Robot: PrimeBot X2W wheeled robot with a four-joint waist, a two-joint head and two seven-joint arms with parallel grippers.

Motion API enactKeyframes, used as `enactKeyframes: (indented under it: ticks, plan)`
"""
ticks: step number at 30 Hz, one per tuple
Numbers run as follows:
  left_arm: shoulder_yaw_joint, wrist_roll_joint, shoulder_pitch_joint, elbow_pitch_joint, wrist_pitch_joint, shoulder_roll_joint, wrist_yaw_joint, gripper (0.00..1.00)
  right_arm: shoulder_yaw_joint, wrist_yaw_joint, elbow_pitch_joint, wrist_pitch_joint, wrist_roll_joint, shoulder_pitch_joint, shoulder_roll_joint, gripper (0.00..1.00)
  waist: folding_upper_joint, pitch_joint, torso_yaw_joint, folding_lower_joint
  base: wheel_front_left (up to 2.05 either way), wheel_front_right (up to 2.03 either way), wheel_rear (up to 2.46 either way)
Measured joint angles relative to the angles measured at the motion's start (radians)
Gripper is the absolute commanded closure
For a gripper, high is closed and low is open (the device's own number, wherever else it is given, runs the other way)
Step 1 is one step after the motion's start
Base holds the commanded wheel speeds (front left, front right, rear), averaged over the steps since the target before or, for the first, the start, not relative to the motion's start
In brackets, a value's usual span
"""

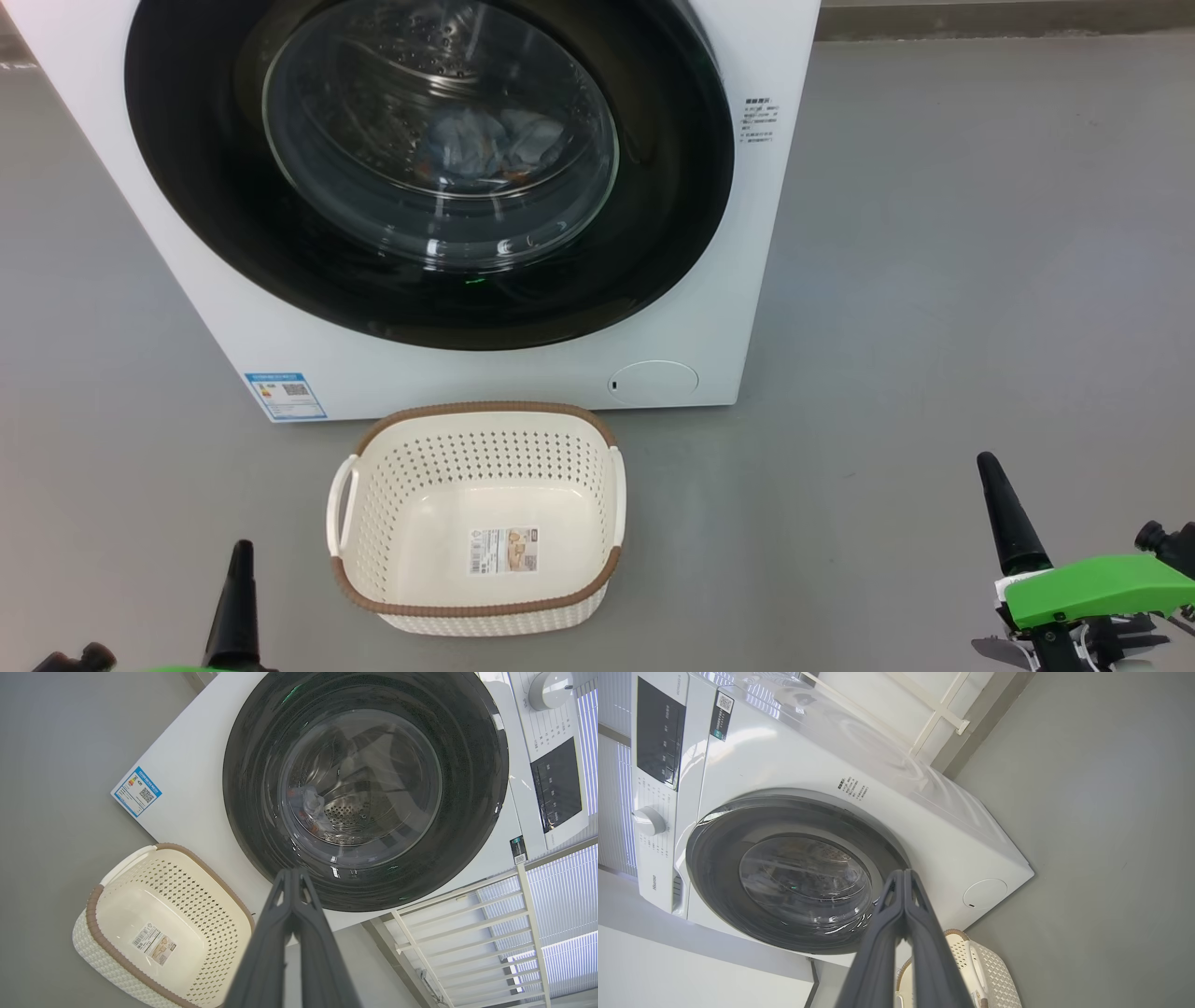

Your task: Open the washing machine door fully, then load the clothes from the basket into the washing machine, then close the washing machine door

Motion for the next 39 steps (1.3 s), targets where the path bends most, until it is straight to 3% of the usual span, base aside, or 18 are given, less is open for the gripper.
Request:
enactKeyframes:
  ticks: [39]
  plan:
    - [0.038,-0.386,-0.041,0.036,0.102,-0.001,0.000,1.00,-0.068,-0.001,-0.013,0.107,0.338,0.011,0.067,1.00,0.0000,-0.012,0.007,-0.0001,0.00,0.00,0.00]
